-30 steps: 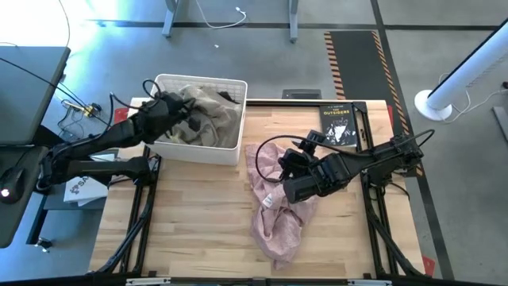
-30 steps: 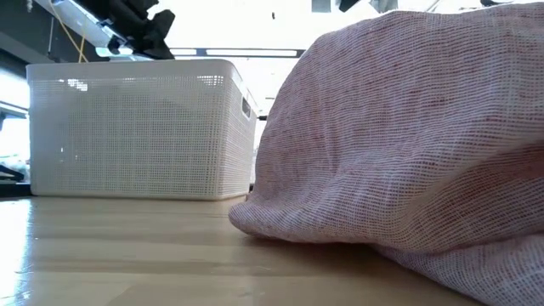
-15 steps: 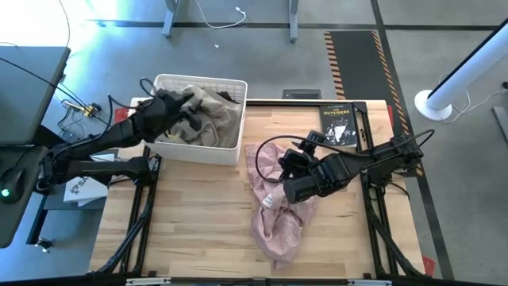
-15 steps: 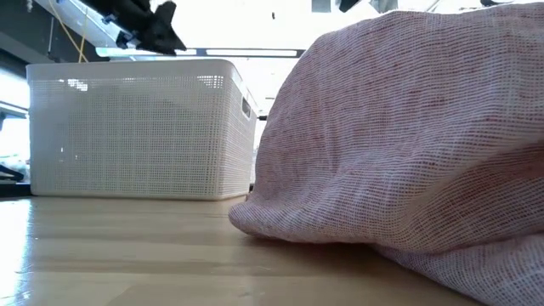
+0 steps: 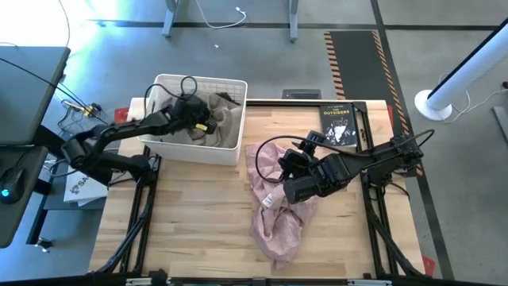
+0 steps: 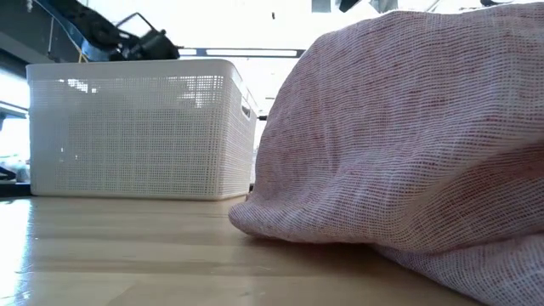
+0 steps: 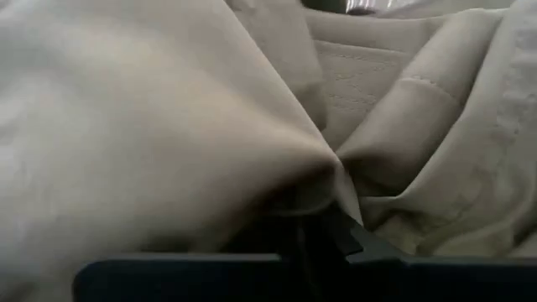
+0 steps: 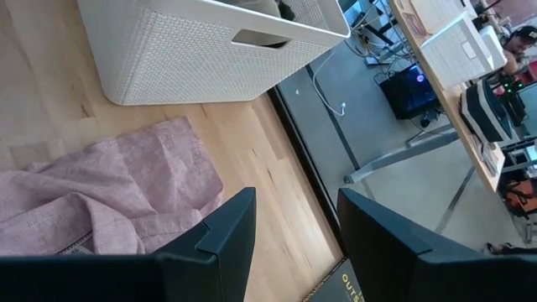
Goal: Sort clothes
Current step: Put the brown polo shirt into the laundry bin
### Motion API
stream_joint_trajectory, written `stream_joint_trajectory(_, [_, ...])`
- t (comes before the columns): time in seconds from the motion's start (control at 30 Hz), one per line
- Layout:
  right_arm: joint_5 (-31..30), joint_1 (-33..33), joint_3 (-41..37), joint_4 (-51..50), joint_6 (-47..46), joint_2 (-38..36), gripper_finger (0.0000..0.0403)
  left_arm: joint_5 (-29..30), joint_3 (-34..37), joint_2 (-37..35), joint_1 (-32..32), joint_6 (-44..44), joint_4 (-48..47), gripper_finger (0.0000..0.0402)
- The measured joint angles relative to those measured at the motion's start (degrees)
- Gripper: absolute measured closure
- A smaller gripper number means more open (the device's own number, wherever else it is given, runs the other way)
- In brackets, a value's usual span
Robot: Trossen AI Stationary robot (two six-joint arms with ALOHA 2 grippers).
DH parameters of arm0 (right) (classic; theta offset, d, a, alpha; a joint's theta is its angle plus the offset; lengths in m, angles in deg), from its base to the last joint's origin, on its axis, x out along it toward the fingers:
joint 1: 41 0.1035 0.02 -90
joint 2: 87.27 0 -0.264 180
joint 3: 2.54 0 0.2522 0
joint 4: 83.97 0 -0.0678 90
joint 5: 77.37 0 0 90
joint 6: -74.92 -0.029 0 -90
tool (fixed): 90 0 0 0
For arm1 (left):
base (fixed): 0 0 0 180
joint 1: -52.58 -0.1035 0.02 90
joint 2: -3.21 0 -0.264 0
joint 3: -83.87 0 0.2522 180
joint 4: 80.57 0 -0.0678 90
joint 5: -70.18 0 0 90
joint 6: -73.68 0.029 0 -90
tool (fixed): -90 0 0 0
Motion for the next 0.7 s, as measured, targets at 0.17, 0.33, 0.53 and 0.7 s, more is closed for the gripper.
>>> stream_joint_trajectory(0.17, [-0.40,0.00,0.00,-0.02,0.04,0.00,0.0238,-0.32,0.00,1.96,-0.22,0.03,2.23,0.0398])
stream_joint_trajectory(0.33, [-0.12,0.00,0.00,-0.05,-0.09,0.00,0.0238,-0.11,-1.34,-5.40,1.69,0.17,1.72,0.0393])
stream_joint_trajectory(0.53, [0.50,0.13,0.00,-0.07,-0.61,0.00,0.0238,-0.19,-2.23,-18.89,4.62,0.11,1.15,0.0372])
stream_joint_trajectory(0.7, [0.50,0.28,0.00,-0.16,-1.04,0.00,0.0238,-0.31,-2.33,-29.13,6.28,0.02,0.07,0.0347])
